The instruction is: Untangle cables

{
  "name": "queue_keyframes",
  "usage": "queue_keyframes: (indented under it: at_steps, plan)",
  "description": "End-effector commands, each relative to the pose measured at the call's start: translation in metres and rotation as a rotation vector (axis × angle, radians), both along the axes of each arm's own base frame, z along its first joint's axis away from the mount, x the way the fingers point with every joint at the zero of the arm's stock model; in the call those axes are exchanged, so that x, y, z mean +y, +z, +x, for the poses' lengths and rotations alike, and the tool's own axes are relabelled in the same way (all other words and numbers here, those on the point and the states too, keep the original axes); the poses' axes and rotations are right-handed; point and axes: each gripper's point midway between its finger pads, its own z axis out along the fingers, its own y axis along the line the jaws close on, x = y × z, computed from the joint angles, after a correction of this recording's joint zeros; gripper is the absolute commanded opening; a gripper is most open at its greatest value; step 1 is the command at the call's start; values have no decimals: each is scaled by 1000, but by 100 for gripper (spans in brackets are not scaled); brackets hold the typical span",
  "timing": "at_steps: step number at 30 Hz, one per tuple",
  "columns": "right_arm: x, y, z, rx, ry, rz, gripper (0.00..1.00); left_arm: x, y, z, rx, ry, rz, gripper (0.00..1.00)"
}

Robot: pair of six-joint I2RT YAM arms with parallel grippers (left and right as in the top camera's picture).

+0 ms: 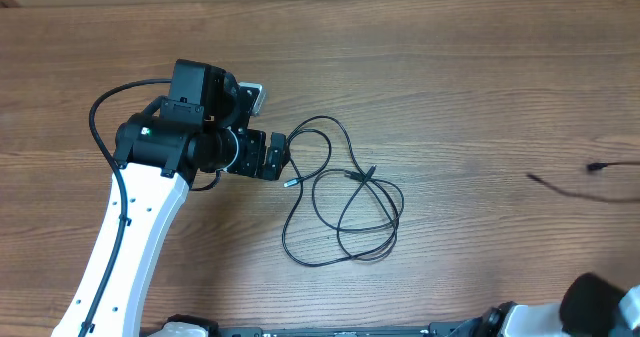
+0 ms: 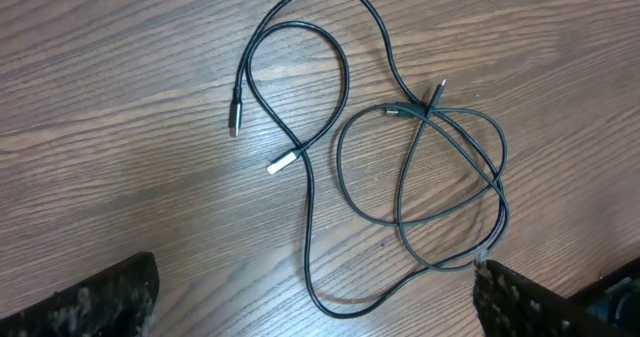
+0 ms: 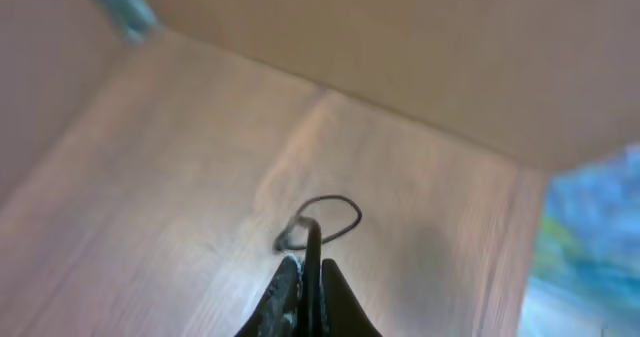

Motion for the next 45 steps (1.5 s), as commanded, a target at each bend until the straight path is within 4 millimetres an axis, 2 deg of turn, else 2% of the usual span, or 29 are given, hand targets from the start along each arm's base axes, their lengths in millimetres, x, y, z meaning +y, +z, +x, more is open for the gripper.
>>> queue_keyframes:
  at_steps: [1,8,13,17,21,22,23,24,25,28,29,34,39,45]
  plan:
    - [-21,-18,-11,-54,-82,128,4,-2,5,1,-22,-23,-3,100]
    - [-73,-47,-49,-52,-293,212,4,-2,5,1,-22,-23,-3,100]
    - [-108,-62,-69,-69,-396,234,4,-2,5,1,-22,-23,-3,100]
    - [-132,-79,-76,-72,-462,256,4,-2,5,1,-22,-23,-3,100]
    - [-149,-102,-74,-53,-482,298,4,-2,5,1,-22,-23,-3,100]
    - [-152,-109,-72,-49,-481,315,13,-2,5,1,-22,-23,-3,100]
    - [-154,-116,-70,-46,-479,335,27,-2,5,1,-22,-23,-3,100]
    - [-156,-126,-65,-41,-472,367,51,-2,5,1,-22,-23,-3,100]
    - [-157,-132,-64,-38,-471,385,63,-2,5,1,-22,-23,-3,100]
    - [-159,-156,-56,-23,-460,459,87,-2,5,1,-22,-23,-3,100]
    - [-159,-162,-55,-14,-457,479,91,-2,5,1,-22,-23,-3,100]
    - [-153,-180,-48,-2,-438,562,95,-2,5,1,-22,-23,-3,99]
    - [-147,-180,-37,-19,-350,596,95,-2,5,1,-22,-23,-3,100]
    - [-140,-182,-40,-5,-350,624,94,-2,5,1,-22,-23,-3,100]
